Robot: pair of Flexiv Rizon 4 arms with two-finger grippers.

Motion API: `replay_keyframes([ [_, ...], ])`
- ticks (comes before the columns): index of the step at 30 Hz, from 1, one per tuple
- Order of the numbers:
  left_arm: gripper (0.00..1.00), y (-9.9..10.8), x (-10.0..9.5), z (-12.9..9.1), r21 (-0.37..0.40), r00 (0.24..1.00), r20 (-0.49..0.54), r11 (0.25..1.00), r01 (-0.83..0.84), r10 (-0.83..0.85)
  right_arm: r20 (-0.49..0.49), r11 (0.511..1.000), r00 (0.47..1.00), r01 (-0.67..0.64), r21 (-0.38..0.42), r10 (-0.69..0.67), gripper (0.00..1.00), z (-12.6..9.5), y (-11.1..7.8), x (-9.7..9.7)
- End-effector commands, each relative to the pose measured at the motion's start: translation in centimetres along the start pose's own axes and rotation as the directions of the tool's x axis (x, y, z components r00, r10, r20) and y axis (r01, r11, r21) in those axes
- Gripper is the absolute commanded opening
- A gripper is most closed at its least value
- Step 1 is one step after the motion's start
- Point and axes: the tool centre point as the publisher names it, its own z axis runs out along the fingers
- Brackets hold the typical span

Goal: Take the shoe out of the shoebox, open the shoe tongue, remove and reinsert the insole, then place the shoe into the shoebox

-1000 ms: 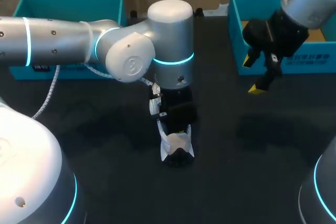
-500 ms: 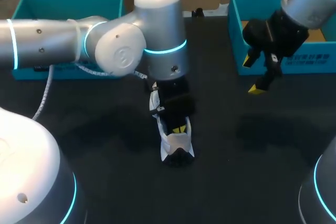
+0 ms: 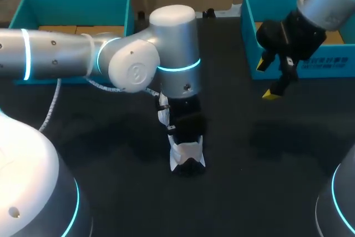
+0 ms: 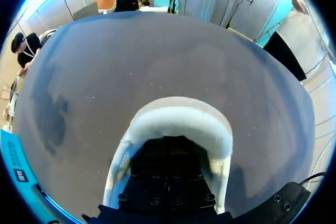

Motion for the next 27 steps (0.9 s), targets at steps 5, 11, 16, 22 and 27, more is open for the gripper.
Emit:
replay_keyframes([
  [5, 0.0, 1.4, 0.3, 1.2, -0.094, 1.0, 0.006, 0.995, 0.031, -0.031, 0.001, 1.0, 1.0, 0.0, 0.002, 0.0, 1.0, 0.1, 0.0, 0.0],
  [11, 0.0, 3.6, 0.7, 1.2, -0.181, 0.996, 0.035, 0.98, 0.085, -0.08, 0.001, 1.0, 1.0, 0.0, 0.002, 0.0, 1.0, 0.1, 0.0, 0.0],
  [16, 0.0, 5.0, 0.6, 1.1, -0.232, 0.993, 0.06, 0.967, 0.108, -0.097, 0.001, 1.0, 1.0, 0.0, 0.002, 0.0, 1.0, 0.1, 0.0, 0.0],
  [22, 0.0, 6.3, 0.6, 0.8, -0.264, 0.992, 0.061, 0.956, 0.126, -0.114, 0.001, 1.0, 1.0, 0.0, 0.002, 0.0, 1.0, 0.1, 0.0, 0.0],
  [27, 0.0, 6.3, 0.9, 0.0, -0.277, 0.992, 0.056, 0.952, 0.128, -0.117, 0.001, 1.0, 1.0, 0.0, 0.002, 0.0, 1.0, 0.1, 0.0, 0.0],
])
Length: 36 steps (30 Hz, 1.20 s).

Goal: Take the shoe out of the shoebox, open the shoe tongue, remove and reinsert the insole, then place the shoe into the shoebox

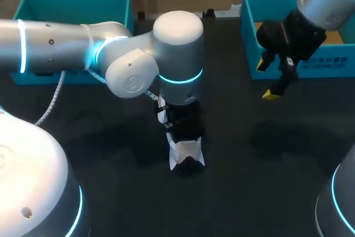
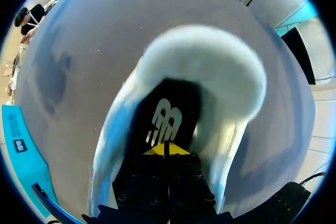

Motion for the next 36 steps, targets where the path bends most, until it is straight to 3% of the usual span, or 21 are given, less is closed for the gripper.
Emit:
replay_keyframes([
  [1, 0.0, 1.2, 0.4, 1.4, -0.008, 1.0, 0.002, 1.0, -0.007, 0.007, 0.001, 1.0, 1.0, 0.0, 0.002, 0.0, 1.0, 0.1, 0.0, 0.0],
  [8, 0.0, 0.5, 0.6, -1.1, 0.056, 0.999, 0.037, 0.998, -0.007, 0.005, 0.001, 1.0, 1.0, 0.0, 0.002, 0.0, 1.0, 0.1, 0.0, 0.0],
  [14, 0.0, -1.4, 0.1, -2.5, 0.122, 0.997, 0.074, 0.991, -0.046, 0.037, 0.001, 1.0, 1.0, 0.0, 0.002, 0.0, 1.0, 0.1, 0.0, 0.0],
  [27, 0.0, -4.8, -1.1, -0.1, 0.137, 0.992, 0.073, 0.984, -0.11, 0.1, 0.001, 1.0, 1.0, 0.0, 0.002, 0.0, 1.0, 0.1, 0.0, 0.0],
  [36, 0.0, -2.4, -0.6, 0.0, 0.08, 0.995, 0.071, 0.994, -0.074, 0.068, 0.001, 1.0, 1.0, 0.0, 0.002, 0.0, 1.0, 0.1, 0.0, 0.0],
])
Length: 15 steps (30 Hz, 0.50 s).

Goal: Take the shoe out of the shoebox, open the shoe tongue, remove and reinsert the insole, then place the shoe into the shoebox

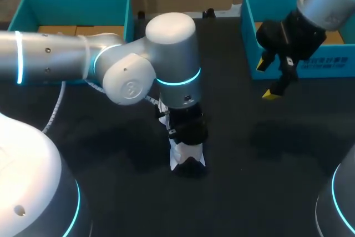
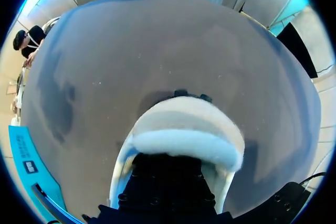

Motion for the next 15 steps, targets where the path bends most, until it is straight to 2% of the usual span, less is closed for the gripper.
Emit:
replay_keyframes([
  [1, 0.0, 1.7, 0.2, -0.3, -0.037, 1.0, 0.011, 0.999, 0.015, -0.015, 0.001, 1.0, 1.0, 0.0, 0.002, 0.0, 1.0, 0.1, 0.0, 0.0],
  [6, 0.0, 2.8, 0.3, -1.9, -0.104, 0.999, 0.032, 0.995, 0.007, -0.003, 0.001, 1.0, 1.0, 0.0, 0.002, 0.0, 1.0, 0.1, 0.0, 0.0],
  [15, 0.0, 3.2, 0.0, -5.2, -0.227, 0.995, 0.093, 0.974, -0.023, 0.045, 0.001, 1.0, 1.0, 0.0, 0.002, 0.0, 1.0, 0.1, 0.0, 0.0],
])
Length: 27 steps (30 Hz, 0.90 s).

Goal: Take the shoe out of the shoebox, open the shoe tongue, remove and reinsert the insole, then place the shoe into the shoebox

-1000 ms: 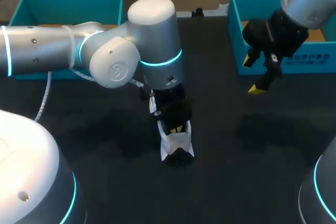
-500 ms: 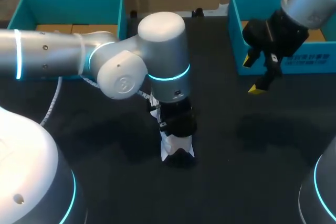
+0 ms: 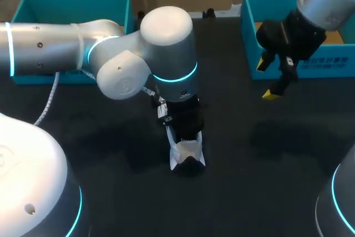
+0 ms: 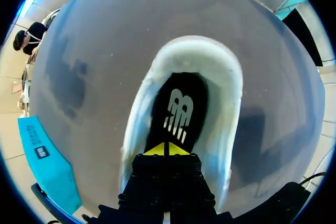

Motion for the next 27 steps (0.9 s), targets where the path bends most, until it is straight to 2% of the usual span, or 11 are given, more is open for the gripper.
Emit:
replay_keyframes([
  [1, 0.0, -0.3, 1.0, -2.1, -0.061, 1.0, 0.025, 0.998, -0.004, 0.006, 0.001, 1.0, 1.0, 0.0, 0.002, 0.0, 1.0, 0.1, 0.0, 0.0],
  [4, 0.0, 0.0, 0.7, -2.3, -0.123, 0.999, 0.033, 0.992, -0.01, 0.015, 0.001, 1.0, 1.0, 0.0, 0.002, 0.0, 1.0, 0.1, 0.0, 0.0],
  [8, 0.0, 0.6, 0.4, -2.3, -0.167, 0.999, 0.041, 0.986, -0.013, 0.02, 0.001, 1.0, 1.0, 0.0, 0.002, 0.0, 1.0, 0.1, 0.0, 0.0],
  [18, 0.0, 2.2, 0.3, -3.5, -0.243, 0.997, 0.059, 0.969, -0.032, 0.047, 0.001, 1.0, 1.0, 0.0, 0.002, 0.0, 1.0, 0.1, 0.0, 0.0],
  [19, 0.05, 2.3, 0.4, -3.6, -0.249, 0.997, 0.053, 0.968, -0.042, 0.057, 0.001, 1.0, 1.0, 0.0, 0.002, 0.0, 1.0, 0.1, 0.0, 0.0],
  [20, 0.28, 2.3, 0.4, -3.6, -0.253, 0.997, 0.047, 0.966, -0.049, 0.063, 0.001, 1.0, 1.0, 0.0, 0.002, 0.0, 1.0, 0.1, 0.0, 0.0],
  [21, 0.39, 2.3, 0.4, -3.6, -0.254, 0.997, 0.046, 0.966, -0.05, 0.064, 0.001, 1.0, 1.0, 0.0, 0.002, 0.0, 1.0, 0.1, 0.0, 0.0],
  [22, 0.73, 2.2, 0.4, -3.6, -0.254, 0.997, 0.042, 0.966, -0.053, 0.066, 0.001, 1.0, 1.0, 0.0, 0.002, 0.0, 1.0, 0.1, 0.0, 0.0],
  [23, 1.0, 2.2, 0.4, -3.5, -0.253, 0.997, 0.038, 0.966, -0.054, 0.066, 0.001, 1.0, 1.0, 0.0, 0.002, 0.0, 1.0, 0.1, 0.0, 0.0],
  [27, 1.0, 1.6, 0.4, -3.5, -0.24, 0.997, 0.027, 0.968, -0.065, 0.074, 0.001, 1.0, 1.0, 0.0, 0.002, 0.0, 1.0, 0.1, 0.0, 0.0],
])
